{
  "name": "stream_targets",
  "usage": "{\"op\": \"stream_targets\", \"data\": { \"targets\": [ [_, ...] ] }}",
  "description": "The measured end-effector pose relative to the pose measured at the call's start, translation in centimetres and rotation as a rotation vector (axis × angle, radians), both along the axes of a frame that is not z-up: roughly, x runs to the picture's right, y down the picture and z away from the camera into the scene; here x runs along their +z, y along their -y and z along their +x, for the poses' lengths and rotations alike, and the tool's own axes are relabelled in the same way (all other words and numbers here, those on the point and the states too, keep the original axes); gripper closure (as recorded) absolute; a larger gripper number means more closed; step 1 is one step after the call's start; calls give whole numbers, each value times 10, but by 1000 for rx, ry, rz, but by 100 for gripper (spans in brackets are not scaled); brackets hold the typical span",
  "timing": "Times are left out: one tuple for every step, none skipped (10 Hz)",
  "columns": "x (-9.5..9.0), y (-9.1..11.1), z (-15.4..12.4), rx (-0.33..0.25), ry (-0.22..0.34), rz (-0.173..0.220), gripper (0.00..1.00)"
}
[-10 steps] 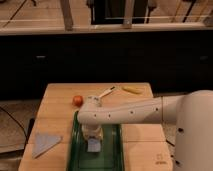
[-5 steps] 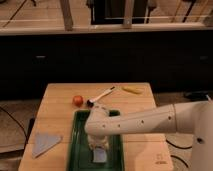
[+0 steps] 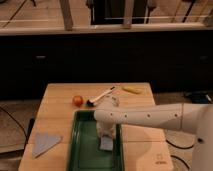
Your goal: Wipe tray with sponge
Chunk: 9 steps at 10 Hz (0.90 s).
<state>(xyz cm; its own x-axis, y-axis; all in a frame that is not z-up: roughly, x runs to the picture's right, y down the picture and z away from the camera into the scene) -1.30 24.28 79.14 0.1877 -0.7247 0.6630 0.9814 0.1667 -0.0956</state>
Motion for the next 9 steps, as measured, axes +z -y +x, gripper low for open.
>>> {"op": "stream_targets", "data": {
  "targets": [
    [3,4,-14,-9,11,-2,100],
    [2,3,-36,-33,36,-6,100],
    [-2,-2,-53,-55,60,-11,100],
    [-6,-8,-61,-70,74,-16,100],
    [-14,-20,-69,-89,91,-28,100],
    [-22,-33,-73,-108,104,-42,100],
    [-27,-42,-73,-107,104,-51,100],
    [-29,-48,-66,-101,97,-58,100],
    [-29,-49,-55,-85,85,-61,100]
  ]
}}
